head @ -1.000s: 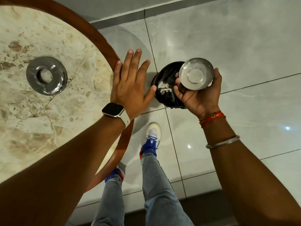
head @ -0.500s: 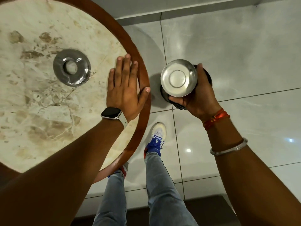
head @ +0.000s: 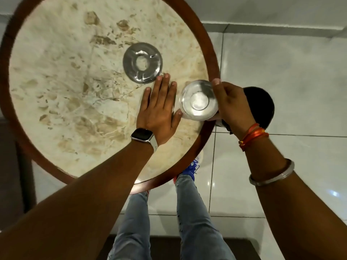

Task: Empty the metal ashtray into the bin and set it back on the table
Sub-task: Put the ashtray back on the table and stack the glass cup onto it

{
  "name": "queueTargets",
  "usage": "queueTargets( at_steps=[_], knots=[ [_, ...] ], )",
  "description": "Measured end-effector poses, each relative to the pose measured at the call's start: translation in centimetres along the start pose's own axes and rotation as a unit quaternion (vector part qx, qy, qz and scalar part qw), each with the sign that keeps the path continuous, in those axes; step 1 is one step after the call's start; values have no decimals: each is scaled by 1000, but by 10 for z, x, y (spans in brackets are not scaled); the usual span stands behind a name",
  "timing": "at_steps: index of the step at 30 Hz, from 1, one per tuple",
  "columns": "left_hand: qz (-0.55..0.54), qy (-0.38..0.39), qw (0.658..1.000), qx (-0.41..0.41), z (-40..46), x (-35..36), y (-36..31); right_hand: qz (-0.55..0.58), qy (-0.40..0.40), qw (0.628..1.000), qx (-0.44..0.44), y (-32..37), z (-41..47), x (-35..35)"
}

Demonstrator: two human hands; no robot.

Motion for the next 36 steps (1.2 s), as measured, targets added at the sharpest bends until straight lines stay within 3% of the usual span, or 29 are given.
queueTargets(
  at_steps=[15,31,36],
  knots=[
    [-2,6,993,-117,-45,-13,104,-189,-8,979,-69,45,-10,79],
    [10,-16,982,-188,-94,-34,206,-149,50,986,-57,78,-28,166],
    [14,-13,982,-186,-95,-32,208,-146,-18,986,-84,85,-18,164]
  ],
)
Point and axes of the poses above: each hand's wrist, its own z-axis towards the middle knuckle, its own x-axis out of the palm, y = z × x, the point moved 8 cm from there along z, towards the middle knuckle, and after that the axes turned 5 degrees about -y, right-handed, at the moved point
